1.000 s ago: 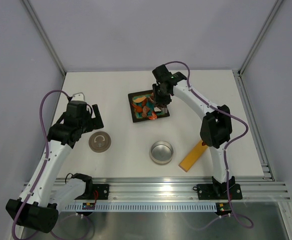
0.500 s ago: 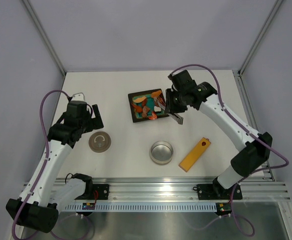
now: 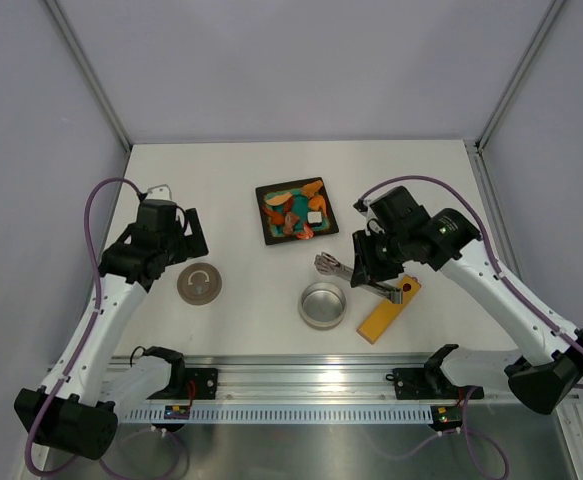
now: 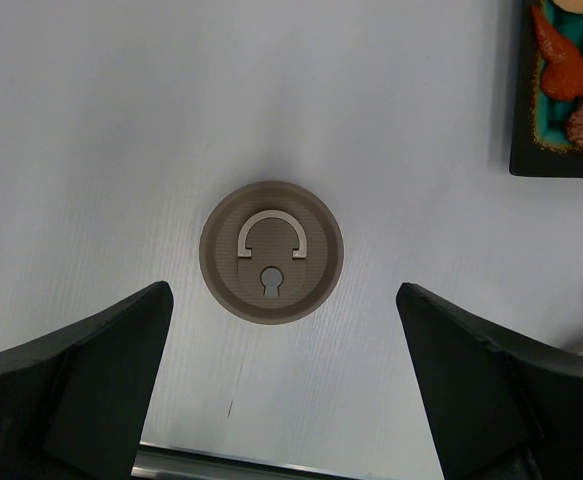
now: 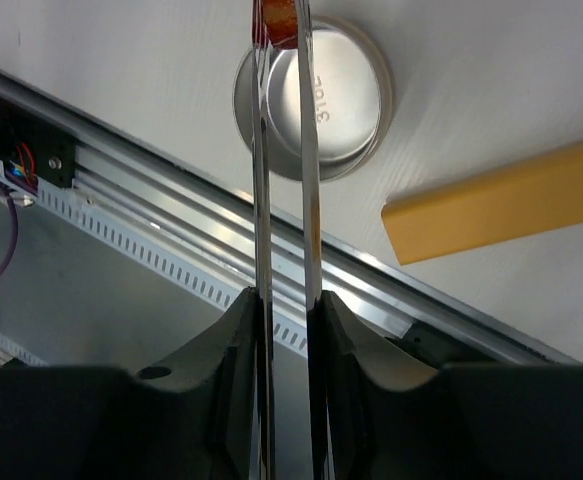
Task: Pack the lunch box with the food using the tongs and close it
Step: Place the fake food in the packing box.
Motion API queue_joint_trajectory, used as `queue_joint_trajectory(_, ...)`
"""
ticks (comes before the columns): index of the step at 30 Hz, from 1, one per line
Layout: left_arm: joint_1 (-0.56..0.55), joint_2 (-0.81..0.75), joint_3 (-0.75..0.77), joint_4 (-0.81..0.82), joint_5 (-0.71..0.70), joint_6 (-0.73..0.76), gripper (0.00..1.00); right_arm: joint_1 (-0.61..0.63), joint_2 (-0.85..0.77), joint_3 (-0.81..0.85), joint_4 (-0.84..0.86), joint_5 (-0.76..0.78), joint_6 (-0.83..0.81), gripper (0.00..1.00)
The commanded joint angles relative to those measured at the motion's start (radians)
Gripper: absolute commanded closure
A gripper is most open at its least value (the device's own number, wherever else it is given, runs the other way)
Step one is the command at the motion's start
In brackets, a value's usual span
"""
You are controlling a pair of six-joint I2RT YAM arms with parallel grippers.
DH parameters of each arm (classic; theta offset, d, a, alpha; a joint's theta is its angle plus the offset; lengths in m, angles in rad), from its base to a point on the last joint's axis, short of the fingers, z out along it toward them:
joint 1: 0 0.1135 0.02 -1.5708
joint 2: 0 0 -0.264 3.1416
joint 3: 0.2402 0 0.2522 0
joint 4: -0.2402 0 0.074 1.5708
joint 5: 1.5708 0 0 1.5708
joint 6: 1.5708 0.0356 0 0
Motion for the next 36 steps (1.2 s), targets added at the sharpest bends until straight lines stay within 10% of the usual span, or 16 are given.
queue_joint_trajectory(1,0.001,0.006,0.033,0.036,-0.021,-0.016,0.01,0.016,-0.044,-0.039,-0.063,-0.096,-0.029,0.69)
queue_joint_trajectory(14,0.002,-0.004,0.047,0.018,-0.046,-0.01,0.01,0.033,-0.035,-0.107,-0.059,-0.125,-0.035,0.64)
queue_joint_trajectory(23,0.002,-0.013,0.03,0.016,-0.047,-0.01,0.01,0.053,0.017,-0.1,-0.047,-0.116,-0.046,0.42)
queue_joint_trajectory(36,0.002,0.011,0.036,0.028,-0.033,-0.005,0.01,0.051,0.03,0.067,-0.027,0.001,-0.026,0.78)
